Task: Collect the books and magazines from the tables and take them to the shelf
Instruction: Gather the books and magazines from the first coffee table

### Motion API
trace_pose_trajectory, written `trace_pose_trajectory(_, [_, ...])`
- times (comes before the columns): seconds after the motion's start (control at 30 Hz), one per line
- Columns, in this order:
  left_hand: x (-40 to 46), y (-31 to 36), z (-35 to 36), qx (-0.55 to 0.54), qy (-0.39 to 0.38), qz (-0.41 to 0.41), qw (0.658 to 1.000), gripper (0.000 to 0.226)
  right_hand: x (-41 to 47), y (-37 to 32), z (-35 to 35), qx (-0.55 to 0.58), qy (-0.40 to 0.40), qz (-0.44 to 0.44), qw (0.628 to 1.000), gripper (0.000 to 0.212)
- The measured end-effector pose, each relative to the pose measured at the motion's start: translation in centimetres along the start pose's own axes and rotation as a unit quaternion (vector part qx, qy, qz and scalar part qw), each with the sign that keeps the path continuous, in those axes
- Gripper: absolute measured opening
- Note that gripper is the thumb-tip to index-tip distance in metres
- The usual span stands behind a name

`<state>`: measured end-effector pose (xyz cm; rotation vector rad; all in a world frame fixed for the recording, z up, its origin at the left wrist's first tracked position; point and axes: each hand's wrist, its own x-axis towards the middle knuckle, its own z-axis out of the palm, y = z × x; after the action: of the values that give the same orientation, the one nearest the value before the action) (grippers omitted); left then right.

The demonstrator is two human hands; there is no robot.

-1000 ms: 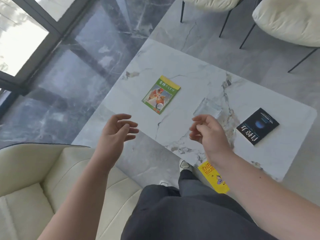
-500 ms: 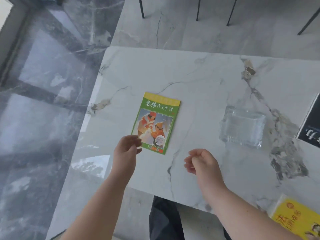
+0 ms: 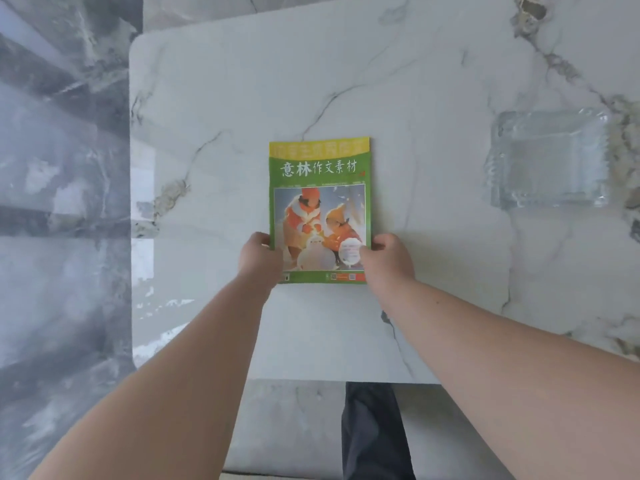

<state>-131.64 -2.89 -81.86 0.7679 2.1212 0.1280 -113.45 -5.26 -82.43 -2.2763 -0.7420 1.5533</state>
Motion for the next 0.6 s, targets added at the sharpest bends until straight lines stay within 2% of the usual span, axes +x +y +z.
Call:
trace_pose_trajectory(0.1, [-2.8, -1.1, 1.6, -0.009, -0.061, 0.012, 0.998, 0.021, -1.1, 1.8, -2.5, -0.04, 0.024, -0.008, 0.999, 0.029])
trace_pose_trajectory(0.23, [-8.6, -1.8, 6.1, 0.008, -0.156, -0.009, 0.988, 0.016, -3.9, 7.0, -9.0, -0.051, 0.055, 0.028, 0.997, 0.014])
trace_pose_trajectory(0.33, [-12.5, -1.9, 10.3, 0.074, -0.199, -0.025, 0.977, 0.013, -5.2, 11.1, -13.4, -0.069, 0.079, 0.082, 0.991, 0.026])
trace_pose_trajectory(0.4, [-14.6, -2.0, 13.0, 0.1, -0.183, -0.038, 0.977, 0.015, -5.5, 13.4, -16.1, -0.077, 0.077, 0.106, 0.988, 0.024])
trace_pose_trajectory(0.47, [-15.8, -1.9, 14.8, 0.129, -0.15, -0.039, 0.979, 0.015, -5.4, 14.9, -18.0, -0.067, 0.055, 0.112, 0.99, 0.01])
trace_pose_trajectory(0.6, [-17.3, -0.7, 16.8, 0.19, -0.123, -0.071, 0.972, 0.023, -4.9, 16.7, -21.4, -0.041, 0.018, 0.102, 0.994, 0.024])
